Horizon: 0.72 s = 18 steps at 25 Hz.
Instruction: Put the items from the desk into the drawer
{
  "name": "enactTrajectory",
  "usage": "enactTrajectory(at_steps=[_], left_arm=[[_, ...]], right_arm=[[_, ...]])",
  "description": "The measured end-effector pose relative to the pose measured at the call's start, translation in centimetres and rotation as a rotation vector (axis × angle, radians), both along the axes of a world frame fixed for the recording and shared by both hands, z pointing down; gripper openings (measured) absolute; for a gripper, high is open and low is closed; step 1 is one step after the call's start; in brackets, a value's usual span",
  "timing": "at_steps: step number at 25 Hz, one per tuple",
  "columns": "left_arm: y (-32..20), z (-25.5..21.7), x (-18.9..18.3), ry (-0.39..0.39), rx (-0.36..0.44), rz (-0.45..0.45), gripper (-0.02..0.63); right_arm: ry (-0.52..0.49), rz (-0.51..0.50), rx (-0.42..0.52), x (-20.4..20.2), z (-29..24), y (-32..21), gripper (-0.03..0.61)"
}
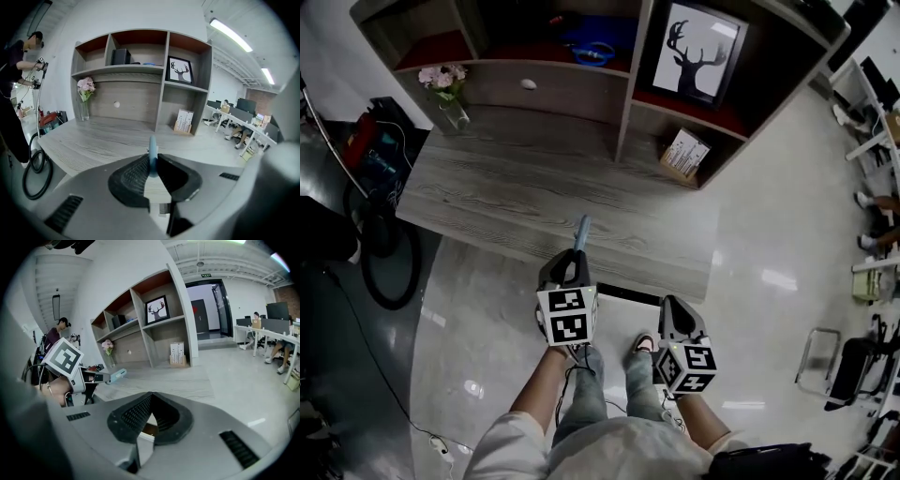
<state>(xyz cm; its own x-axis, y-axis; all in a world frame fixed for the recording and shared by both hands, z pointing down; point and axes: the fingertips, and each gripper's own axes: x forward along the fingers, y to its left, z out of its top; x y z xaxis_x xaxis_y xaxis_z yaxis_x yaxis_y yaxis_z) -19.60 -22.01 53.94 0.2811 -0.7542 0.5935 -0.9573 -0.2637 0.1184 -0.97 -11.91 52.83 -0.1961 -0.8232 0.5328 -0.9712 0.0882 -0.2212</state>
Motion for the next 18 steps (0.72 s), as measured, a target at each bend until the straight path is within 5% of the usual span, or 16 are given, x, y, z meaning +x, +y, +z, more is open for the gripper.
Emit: enactTrajectory(at_steps=[18], left_arm=[[8.0,-3.1,5.3,0.033,-0.026,-0.022,0.064]], right_arm=[[0.043,-0.020,0.061,5.1,-4.6,1.5,-0.002]])
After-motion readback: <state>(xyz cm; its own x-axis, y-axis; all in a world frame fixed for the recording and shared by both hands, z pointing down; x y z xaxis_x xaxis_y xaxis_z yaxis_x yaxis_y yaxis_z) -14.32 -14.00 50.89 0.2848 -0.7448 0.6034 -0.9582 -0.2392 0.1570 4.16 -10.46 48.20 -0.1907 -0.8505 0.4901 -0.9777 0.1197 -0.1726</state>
